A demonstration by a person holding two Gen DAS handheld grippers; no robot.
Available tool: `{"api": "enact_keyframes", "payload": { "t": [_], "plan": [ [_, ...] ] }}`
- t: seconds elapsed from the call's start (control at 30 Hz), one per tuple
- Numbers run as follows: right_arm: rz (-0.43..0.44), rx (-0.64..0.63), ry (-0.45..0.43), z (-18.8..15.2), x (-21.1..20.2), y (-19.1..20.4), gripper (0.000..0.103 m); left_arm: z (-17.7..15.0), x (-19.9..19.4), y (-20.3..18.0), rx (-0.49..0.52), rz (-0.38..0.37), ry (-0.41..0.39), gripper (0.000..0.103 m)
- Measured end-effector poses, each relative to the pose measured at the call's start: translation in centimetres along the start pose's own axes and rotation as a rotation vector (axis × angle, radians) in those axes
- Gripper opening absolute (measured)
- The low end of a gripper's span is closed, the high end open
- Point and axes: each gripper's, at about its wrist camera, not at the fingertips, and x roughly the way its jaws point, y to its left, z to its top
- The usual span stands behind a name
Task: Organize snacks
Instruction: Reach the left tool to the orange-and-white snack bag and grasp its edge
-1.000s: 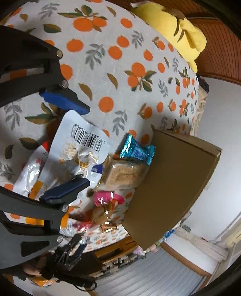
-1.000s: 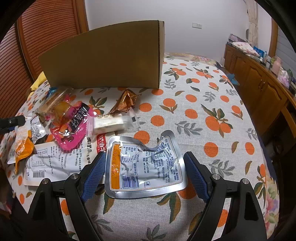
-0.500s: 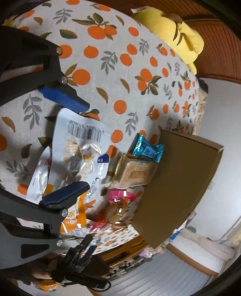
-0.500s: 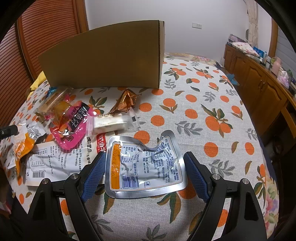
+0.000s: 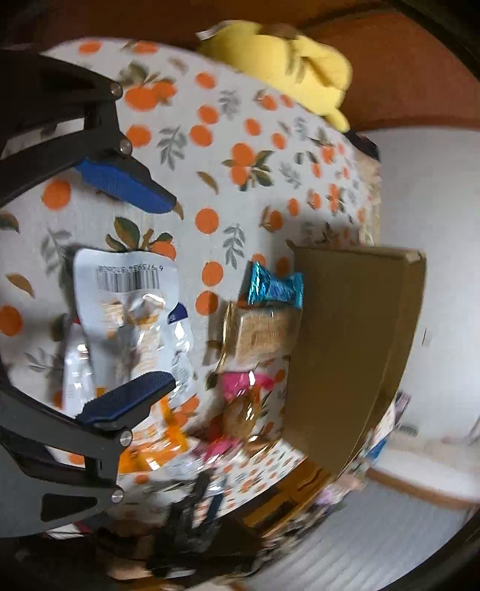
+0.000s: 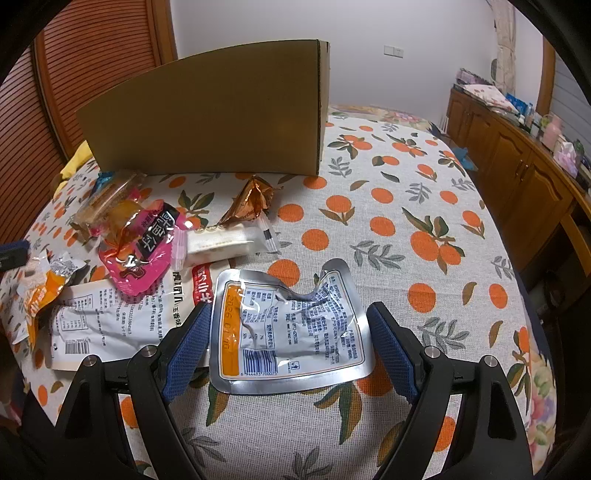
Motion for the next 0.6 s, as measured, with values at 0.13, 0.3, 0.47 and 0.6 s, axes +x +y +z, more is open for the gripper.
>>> {"api": "enact_keyframes", "payload": {
  "t": [0.13,0.3,0.47,0.6],
  "plan": [
    [0.000,0.000,0.000,0.0,0.0,0.0,0.087,-0.7,-1.4,-2.4,0.142,-0.073,0.007,0.088],
    [0.000,-0.001,0.000,0.0,0.0,0.0,0.087,-1.2,-0.2,-6.5,0.340,-0.153,0.069,0.088],
    [0.000,-0.001,0.000,0.0,0.0,0.0,0.087,-0.8,2.8,-7.9,0.427,-0.137,0.153,0.088],
    [0.004,0.000,0.001,0.0,0.0,0.0,0.087,-0.8,3.6,-8.8,0.495,-0.115,0.160,0.090]
  ]
}}
